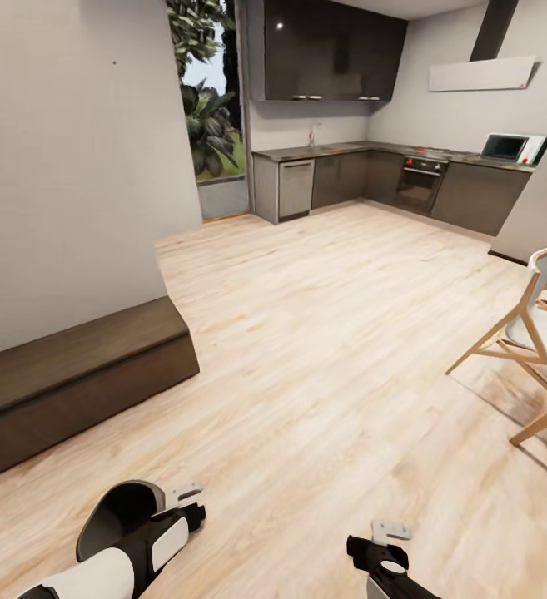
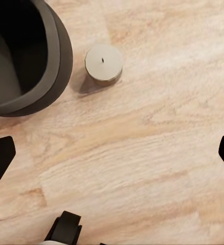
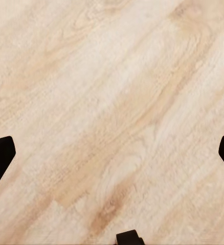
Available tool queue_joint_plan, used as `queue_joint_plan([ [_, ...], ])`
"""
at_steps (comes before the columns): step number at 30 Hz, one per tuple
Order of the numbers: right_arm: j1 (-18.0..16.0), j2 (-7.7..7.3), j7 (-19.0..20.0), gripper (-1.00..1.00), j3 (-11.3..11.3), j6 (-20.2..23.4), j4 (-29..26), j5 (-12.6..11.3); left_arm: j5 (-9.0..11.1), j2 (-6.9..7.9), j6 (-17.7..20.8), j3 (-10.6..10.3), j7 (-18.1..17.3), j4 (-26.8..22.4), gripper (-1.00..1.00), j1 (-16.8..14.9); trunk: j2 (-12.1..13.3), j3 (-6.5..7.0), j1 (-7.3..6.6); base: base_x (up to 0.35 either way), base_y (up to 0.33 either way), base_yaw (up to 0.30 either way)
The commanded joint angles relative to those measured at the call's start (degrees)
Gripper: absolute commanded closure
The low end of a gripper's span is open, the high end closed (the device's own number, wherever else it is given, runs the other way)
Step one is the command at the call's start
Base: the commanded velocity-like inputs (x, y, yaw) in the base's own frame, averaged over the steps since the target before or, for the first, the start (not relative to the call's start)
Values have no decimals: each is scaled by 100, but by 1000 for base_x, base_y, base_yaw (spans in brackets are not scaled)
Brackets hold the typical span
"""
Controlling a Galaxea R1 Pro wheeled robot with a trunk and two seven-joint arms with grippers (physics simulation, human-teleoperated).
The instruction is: Place each of the two pumpkins and all three candles from the living room inside a cabinet in the living room (use any cabinet), then make sure every cabinet is closed, and position the cauldron so it is next to a table in the living room.
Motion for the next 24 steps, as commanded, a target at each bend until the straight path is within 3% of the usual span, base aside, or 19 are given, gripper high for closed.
queue_joint_plan([
  [1, -2, -2, -22, -100, 48, -23, 0, -61, 20, 2, 23, -43, 41, -9, -100, -6, -3, -5, 3, 261, -243, 186],
  [9, -2, -2, -22, -100, 48, -15, 0, -61, 19, 2, 23, -43, 41, -9, -100, -6, -3, -5, 3, 239, -260, 91],
  [24, -2, -2, -22, -100, 48, -15, 0, -61, 20, 2, 23, -49, 41, -9, -100, -3, -3, -5, 3, 115, -266, 278],
])
